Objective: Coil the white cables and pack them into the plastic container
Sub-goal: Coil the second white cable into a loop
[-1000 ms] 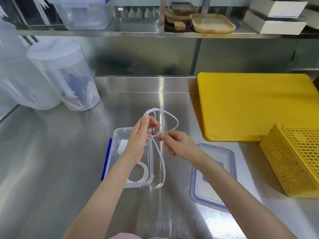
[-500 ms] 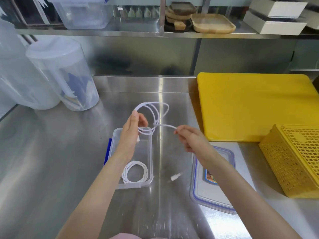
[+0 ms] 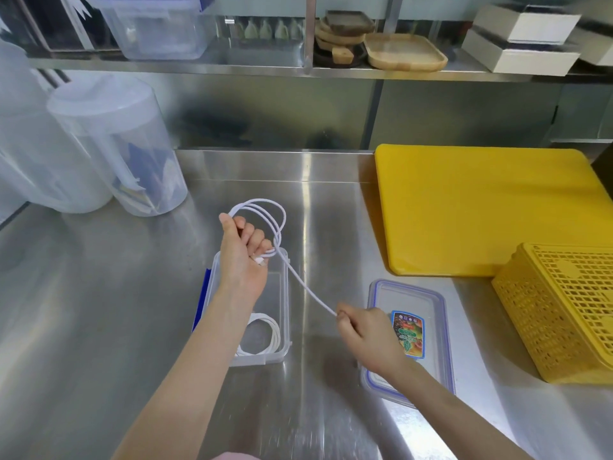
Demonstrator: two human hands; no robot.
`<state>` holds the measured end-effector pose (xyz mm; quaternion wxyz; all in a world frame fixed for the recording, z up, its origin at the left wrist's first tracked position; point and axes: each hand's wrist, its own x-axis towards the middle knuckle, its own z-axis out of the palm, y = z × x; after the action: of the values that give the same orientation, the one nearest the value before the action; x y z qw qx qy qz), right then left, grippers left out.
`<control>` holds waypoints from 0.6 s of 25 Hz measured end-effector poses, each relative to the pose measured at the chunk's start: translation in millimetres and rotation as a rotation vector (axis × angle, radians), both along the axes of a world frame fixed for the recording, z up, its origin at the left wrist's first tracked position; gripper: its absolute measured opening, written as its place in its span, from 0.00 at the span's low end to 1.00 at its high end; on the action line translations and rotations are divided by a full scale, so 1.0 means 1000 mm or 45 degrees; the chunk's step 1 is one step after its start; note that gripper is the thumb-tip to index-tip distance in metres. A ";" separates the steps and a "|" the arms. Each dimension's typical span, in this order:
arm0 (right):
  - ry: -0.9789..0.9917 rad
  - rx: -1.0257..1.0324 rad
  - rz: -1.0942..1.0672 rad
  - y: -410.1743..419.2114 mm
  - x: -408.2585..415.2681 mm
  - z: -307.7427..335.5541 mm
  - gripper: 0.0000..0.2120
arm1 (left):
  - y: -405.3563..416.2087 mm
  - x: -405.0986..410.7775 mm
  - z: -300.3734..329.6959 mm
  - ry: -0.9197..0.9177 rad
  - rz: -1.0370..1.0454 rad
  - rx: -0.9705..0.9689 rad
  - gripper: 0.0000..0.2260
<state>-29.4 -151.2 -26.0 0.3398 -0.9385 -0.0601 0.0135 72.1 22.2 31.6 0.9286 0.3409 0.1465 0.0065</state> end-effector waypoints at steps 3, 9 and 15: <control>0.200 0.133 -0.002 0.002 0.001 0.003 0.17 | -0.003 -0.006 0.003 -0.066 -0.052 0.222 0.21; 0.641 1.032 -0.132 0.033 0.040 0.052 0.17 | -0.027 -0.022 -0.001 -0.237 -0.155 0.611 0.21; 0.539 0.807 -0.081 0.042 0.047 0.068 0.14 | -0.028 -0.020 -0.001 -0.204 -0.153 0.544 0.21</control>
<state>18.1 -109.2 42.1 0.6183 -0.7646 0.0392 0.1773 52.1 -5.5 30.9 0.8429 0.5360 0.0470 0.0091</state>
